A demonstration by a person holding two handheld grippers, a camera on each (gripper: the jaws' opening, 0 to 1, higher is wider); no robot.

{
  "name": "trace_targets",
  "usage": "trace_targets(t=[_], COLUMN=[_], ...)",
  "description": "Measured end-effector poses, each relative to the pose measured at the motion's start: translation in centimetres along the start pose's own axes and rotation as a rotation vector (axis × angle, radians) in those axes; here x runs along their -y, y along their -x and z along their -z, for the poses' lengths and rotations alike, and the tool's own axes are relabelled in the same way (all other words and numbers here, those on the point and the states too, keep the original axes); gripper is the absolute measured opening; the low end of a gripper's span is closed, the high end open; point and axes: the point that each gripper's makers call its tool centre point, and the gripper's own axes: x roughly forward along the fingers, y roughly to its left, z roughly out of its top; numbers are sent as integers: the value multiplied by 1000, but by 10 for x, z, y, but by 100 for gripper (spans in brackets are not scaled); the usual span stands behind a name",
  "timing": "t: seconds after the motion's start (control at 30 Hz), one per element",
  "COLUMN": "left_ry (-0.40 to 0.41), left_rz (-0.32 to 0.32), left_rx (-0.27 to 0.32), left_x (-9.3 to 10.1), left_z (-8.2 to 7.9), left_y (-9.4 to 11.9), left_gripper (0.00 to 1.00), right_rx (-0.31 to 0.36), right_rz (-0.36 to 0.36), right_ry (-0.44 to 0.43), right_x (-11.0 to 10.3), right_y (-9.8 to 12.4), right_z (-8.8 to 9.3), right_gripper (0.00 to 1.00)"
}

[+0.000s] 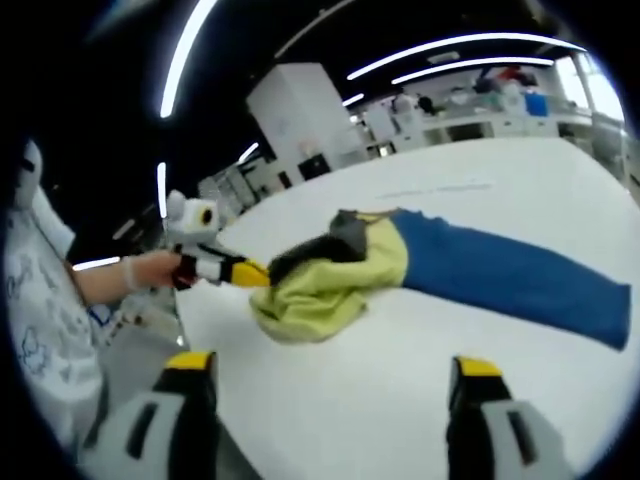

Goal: Fold the garment on the visible template until the final outline fits inside the template.

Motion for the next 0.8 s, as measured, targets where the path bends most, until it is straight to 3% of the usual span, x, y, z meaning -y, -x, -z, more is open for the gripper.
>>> trace_targets(t=[0.17,0.3,0.63,0.8], left_ry=[15,0,26,38], left_rz=[-3,-9,-45,-79], left_rx=[13,33,127,154], left_x=[-5,-6,-19,-30], left_z=[6,6,-7,-11], left_y=[-1,1,17,30], left_gripper=[2,18,43,49], right_rx=[2,-4,-12,-15], right_rz=[-4,-2,-7,-7], right_ry=[-2,-5,-7,-7], right_x=[0,1,0,-1], right_y=[-1,-1,-2,-2], right_z=[0,2,6,6], right_gripper=[97,97,97,97])
